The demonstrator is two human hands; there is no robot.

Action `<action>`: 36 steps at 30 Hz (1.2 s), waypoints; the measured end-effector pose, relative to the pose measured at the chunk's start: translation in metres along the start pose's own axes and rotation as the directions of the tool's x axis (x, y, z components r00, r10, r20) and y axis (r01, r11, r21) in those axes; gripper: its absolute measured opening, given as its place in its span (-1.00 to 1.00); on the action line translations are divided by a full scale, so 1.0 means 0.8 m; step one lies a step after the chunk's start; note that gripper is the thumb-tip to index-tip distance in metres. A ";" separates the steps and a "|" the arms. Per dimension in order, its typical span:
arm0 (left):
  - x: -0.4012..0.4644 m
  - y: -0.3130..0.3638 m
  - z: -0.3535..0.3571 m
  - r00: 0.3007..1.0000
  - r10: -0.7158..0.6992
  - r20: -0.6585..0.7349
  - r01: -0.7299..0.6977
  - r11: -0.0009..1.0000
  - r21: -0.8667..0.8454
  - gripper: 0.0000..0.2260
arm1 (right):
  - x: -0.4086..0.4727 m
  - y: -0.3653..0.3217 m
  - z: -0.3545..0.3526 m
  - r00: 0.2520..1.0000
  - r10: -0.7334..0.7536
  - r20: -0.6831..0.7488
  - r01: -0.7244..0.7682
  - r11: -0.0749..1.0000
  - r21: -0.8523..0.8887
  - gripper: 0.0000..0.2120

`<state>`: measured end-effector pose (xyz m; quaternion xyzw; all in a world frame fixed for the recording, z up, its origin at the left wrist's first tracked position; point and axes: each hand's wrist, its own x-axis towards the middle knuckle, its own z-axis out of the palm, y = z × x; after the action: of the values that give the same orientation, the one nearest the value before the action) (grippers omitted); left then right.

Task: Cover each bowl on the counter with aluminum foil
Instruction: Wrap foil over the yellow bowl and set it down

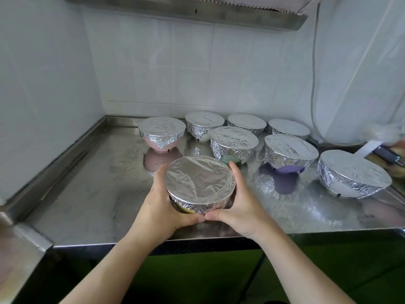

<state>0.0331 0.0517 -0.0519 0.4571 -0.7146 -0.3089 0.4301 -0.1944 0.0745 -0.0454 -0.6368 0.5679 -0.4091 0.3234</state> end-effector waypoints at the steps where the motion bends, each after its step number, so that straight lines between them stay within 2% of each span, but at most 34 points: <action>1: 0.000 -0.001 0.001 1.000 -0.004 -0.001 0.004 1.000 0.004 0.21 | 0.000 0.001 0.001 1.000 0.002 -0.005 -0.002 1.000 -0.004 0.38; 3: 0.000 -0.002 0.001 1.000 -0.004 -0.009 0.004 1.000 0.015 0.19 | 0.000 0.001 0.003 1.000 -0.006 -0.014 0.006 1.000 -0.019 0.36; 7: 0.000 -0.001 0.002 1.000 -0.011 -0.022 0.012 0.999 0.039 0.15 | 0.003 0.006 0.005 0.998 -0.024 -0.054 0.022 0.999 -0.032 0.00; 9: 0.002 -0.006 0.000 0.999 -0.030 -0.014 0.030 0.999 0.036 0.18 | 0.004 0.008 0.005 0.999 -0.017 -0.047 0.014 0.998 -0.055 -0.11; 11: 0.003 -0.010 -0.003 0.998 -0.062 0.019 0.062 0.998 0.018 0.27 | 0.005 0.008 0.001 1.000 0.014 0.015 -0.013 0.998 -0.059 -0.11; 13: 0.003 -0.010 -0.008 0.994 -0.075 0.076 0.076 0.997 -0.011 0.37 | 0.003 0.005 -0.009 0.998 0.022 0.066 -0.020 0.999 -0.026 -0.01; 16: 0.007 -0.010 -0.013 0.990 -0.115 0.087 0.123 0.988 -0.098 0.40 | 0.002 0.001 -0.022 0.999 0.022 0.025 -0.022 0.999 0.025 0.20; 17: 0.008 -0.010 -0.013 0.988 -0.123 0.090 0.133 0.984 -0.117 0.39 | 0.001 0.002 -0.024 1.000 0.022 0.014 -0.023 0.999 0.030 0.21; 21: 0.013 -0.016 -0.005 0.991 -0.076 0.114 0.086 0.993 -0.081 0.26 | 0.000 0.003 -0.019 1.000 0.002 -0.001 -0.002 1.000 0.019 -0.10; 23: 0.014 -0.020 -0.003 0.992 -0.068 0.108 0.075 0.995 -0.062 0.24 | 0.000 0.006 -0.015 1.000 0.012 -0.022 -0.011 0.999 0.037 -0.18; 26: 0.014 -0.021 -0.004 0.994 -0.056 0.097 0.061 0.997 -0.052 0.28 | -0.001 0.004 -0.011 0.999 0.039 -0.007 -0.038 0.999 0.033 -0.19; 28: 0.010 -0.022 -0.006 0.993 -0.064 0.095 0.069 0.996 -0.052 0.28 | -0.004 0.001 -0.013 0.999 0.045 0.003 -0.046 0.999 0.011 -0.12; 31: 0.003 -0.019 -0.008 0.992 -0.065 0.109 0.075 0.993 -0.089 0.32 | -0.015 -0.010 -0.024 0.998 0.027 -0.061 -0.031 0.998 -0.057 -0.05; 34: -0.003 -0.011 -0.011 0.994 -0.098 0.042 0.103 0.980 -0.167 0.13 | -0.017 -0.016 -0.024 0.997 0.027 -0.068 -0.031 0.997 -0.070 -0.21; 36: -0.003 -0.008 -0.015 0.995 -0.100 0.007 0.100 0.982 -0.162 0.00 | -0.014 -0.020 -0.017 0.996 0.017 -0.082 -0.023 0.997 -0.080 -0.24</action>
<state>0.0472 0.0510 -0.0528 0.4560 -0.6630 -0.3871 0.4502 -0.1995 0.0884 -0.0271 -0.6264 0.6031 -0.4081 0.2782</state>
